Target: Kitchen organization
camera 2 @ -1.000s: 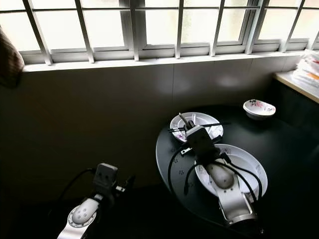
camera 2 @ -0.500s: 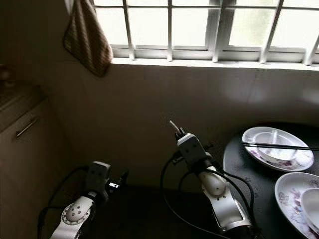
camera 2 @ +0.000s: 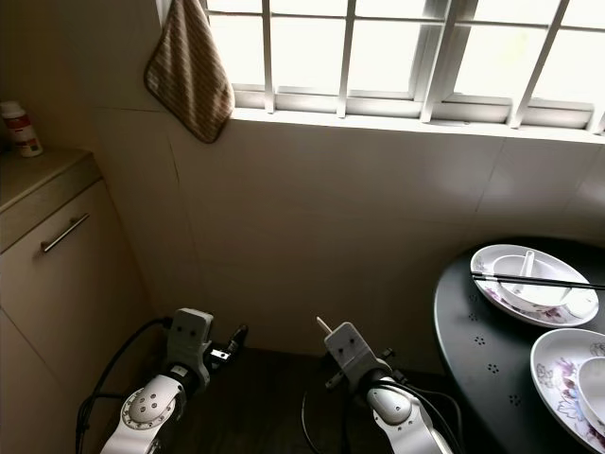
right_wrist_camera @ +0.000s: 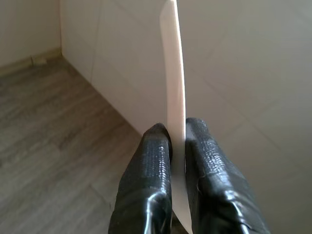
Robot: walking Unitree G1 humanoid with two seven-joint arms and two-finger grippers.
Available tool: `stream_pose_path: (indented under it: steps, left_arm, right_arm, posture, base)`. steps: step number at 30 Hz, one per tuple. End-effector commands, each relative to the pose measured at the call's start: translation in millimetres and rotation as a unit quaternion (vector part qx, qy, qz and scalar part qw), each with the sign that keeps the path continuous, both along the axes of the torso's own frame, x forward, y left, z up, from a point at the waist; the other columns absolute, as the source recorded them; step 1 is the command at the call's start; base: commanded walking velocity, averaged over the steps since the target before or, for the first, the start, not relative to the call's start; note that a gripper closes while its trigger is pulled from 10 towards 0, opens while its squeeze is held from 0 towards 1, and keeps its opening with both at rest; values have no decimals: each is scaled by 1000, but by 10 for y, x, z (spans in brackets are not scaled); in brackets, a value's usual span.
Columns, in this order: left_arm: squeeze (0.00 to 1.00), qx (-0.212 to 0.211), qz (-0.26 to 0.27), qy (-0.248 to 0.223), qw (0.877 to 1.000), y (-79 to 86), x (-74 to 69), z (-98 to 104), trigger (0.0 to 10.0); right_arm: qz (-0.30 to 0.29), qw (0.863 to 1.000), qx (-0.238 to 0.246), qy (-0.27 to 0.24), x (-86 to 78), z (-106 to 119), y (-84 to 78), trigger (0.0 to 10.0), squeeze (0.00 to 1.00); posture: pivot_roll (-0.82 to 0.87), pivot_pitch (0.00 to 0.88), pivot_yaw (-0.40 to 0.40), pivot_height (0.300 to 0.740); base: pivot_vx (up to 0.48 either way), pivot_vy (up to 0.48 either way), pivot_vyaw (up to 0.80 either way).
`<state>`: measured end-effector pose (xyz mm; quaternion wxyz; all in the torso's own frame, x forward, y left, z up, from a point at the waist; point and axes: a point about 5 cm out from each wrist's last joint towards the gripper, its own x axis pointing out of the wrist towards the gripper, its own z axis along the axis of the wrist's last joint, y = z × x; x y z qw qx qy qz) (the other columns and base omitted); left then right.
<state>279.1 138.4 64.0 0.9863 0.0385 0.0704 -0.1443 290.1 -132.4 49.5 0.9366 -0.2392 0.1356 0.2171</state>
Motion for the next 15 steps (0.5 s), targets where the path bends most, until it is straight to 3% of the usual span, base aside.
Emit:
stream_pose_path:
  steps: [1, 3, 15]
  left_arm:
    - [0, 5, -8, 5, 1000, -30, 5, -12, 10000]
    - [0, 7, -8, 5, 1000, -33, 7, -15, 10000]
    - [0, 7, -9, 4, 1000, -35, 13, -27, 10000]
  right_arm:
    - [4, 1000, -4, 1, 70, 62, 34, 10000, 0]
    - [12, 999, -11, 44, 58, -25, 46, 10000, 0]
    - [8, 997, 7, 80, 74, -90, 75, 10000, 0]
  posture:
    - [7, 0, -16, 740]
    - [8, 0, -16, 740]
    - [8, 0, -15, 740]
  base:
    - [0, 0, 0]
    - [0, 0, 0]
    - [0, 0, 0]
